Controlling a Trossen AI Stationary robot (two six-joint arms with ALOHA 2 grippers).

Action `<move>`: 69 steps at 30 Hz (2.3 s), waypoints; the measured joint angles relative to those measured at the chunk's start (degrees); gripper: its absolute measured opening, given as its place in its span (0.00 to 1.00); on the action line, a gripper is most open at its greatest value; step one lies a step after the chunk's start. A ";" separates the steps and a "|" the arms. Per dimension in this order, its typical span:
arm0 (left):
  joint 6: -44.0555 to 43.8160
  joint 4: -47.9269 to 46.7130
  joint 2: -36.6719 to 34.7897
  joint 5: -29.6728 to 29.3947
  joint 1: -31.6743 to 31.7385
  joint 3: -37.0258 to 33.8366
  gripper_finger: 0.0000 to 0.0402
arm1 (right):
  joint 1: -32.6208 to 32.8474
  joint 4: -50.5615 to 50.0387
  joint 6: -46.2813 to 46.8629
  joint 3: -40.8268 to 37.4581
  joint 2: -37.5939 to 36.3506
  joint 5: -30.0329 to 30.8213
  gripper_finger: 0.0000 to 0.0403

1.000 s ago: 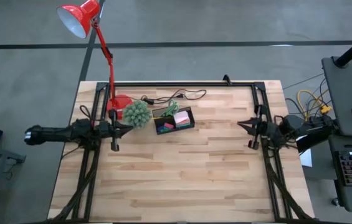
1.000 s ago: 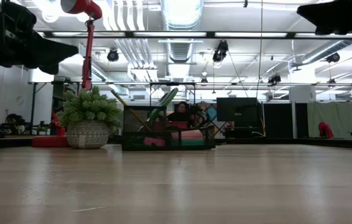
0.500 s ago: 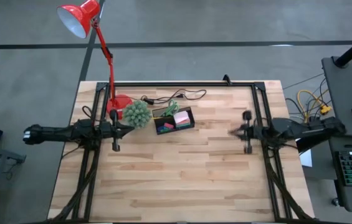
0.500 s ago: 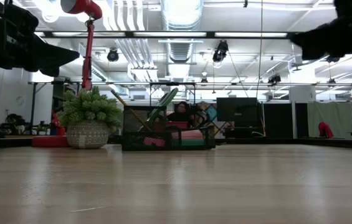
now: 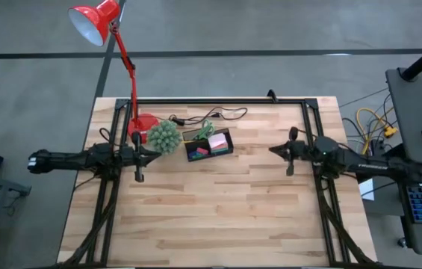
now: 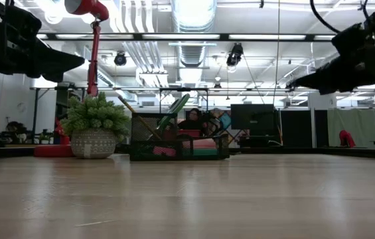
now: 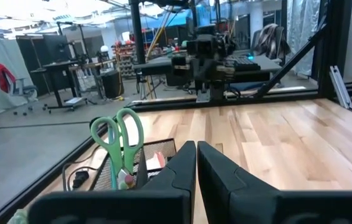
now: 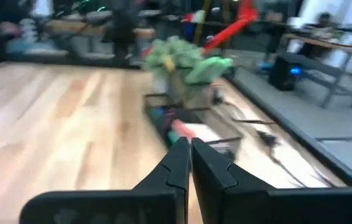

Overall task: Pick and place office supplies into organizer
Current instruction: Return to Home Position

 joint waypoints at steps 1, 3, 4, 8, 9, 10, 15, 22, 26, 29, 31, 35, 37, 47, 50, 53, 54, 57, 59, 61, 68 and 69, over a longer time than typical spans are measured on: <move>0.01 -0.24 -0.01 0.02 0.00 0.00 0.00 | -1.34 0.10 0.82 0.00 -0.40 0.00 0.02; 0.00 -0.36 -0.19 0.07 0.00 0.00 0.00 | -3.33 2.30 2.70 0.02 -1.49 -0.05 0.02; -0.02 -0.39 -0.20 0.05 0.00 0.00 0.00 | -3.94 2.86 3.55 0.02 -2.26 -0.38 0.02; -0.46 -0.49 -0.17 0.08 0.00 -0.01 0.00 | -4.23 2.84 4.99 0.02 -5.59 -2.10 0.02; -0.50 -0.50 -0.08 0.07 0.00 -0.01 0.00 | -4.13 2.43 5.31 0.02 -6.53 -2.08 0.02; -0.50 -0.53 -0.06 0.09 0.00 -0.02 0.00 | -3.90 1.86 5.44 0.02 -7.52 -2.01 0.02; -0.52 -0.51 -0.24 0.11 0.00 -0.02 0.00 | -3.07 -4.18 5.44 0.02 -13.73 -1.71 0.02; -0.63 -0.30 -0.28 -0.16 0.00 -0.02 0.00 | -2.98 -5.50 3.87 0.08 -13.58 0.21 0.02; -0.68 -0.29 -0.24 0.43 -0.02 -0.02 0.00 | -2.96 -5.34 2.06 0.08 -13.51 0.99 0.02; -0.67 -0.30 -0.14 0.81 -0.04 -0.02 0.00 | -2.96 -5.29 0.55 0.08 -13.57 1.05 0.02; -0.67 -0.29 -0.04 0.82 -0.04 -0.02 0.00 | -2.98 -5.31 -0.61 0.08 -13.61 1.05 0.02; -0.61 -0.23 -0.06 0.81 -0.02 -0.02 0.00 | -2.96 -5.29 -2.64 0.08 -13.53 1.11 0.02; -0.59 -0.19 -0.05 0.81 -0.02 -0.02 0.00 | -2.96 -5.27 -3.71 0.08 -13.53 1.49 0.02; -0.56 -0.06 -0.04 0.80 -0.02 -0.02 0.00 | -2.97 -5.25 -6.35 0.08 -13.46 1.49 0.02; -0.55 -0.03 -0.04 0.80 -0.02 -0.02 0.00 | -2.97 -5.29 -3.52 0.08 -13.48 1.51 0.02; -0.55 0.01 -0.02 0.79 -0.02 -0.02 0.00 | -2.99 -5.22 -4.39 0.08 -13.55 1.51 0.02; -0.55 0.03 -0.04 0.79 -0.02 -0.02 0.00 | -2.99 -5.22 -5.45 0.08 -13.54 1.53 0.02; -0.55 0.05 0.00 0.79 -0.02 -0.02 0.00 | -2.99 -5.25 -8.43 0.08 -13.50 1.51 0.02; -0.55 0.05 0.00 0.79 -0.02 -0.02 0.00 | -2.99 -5.22 -7.95 0.08 -13.50 1.51 0.02; -0.55 0.05 -0.01 0.79 -0.02 -0.02 0.00 | -2.99 -5.23 -5.74 0.08 -13.49 1.51 0.02; -0.52 0.05 -0.03 0.79 -0.02 -0.02 0.00 | -2.99 -5.23 -1.18 0.08 -13.48 1.49 0.02; -0.52 0.05 -0.04 0.79 -0.02 -0.02 0.00 | -2.99 -5.25 -1.18 0.08 -13.50 1.49 0.02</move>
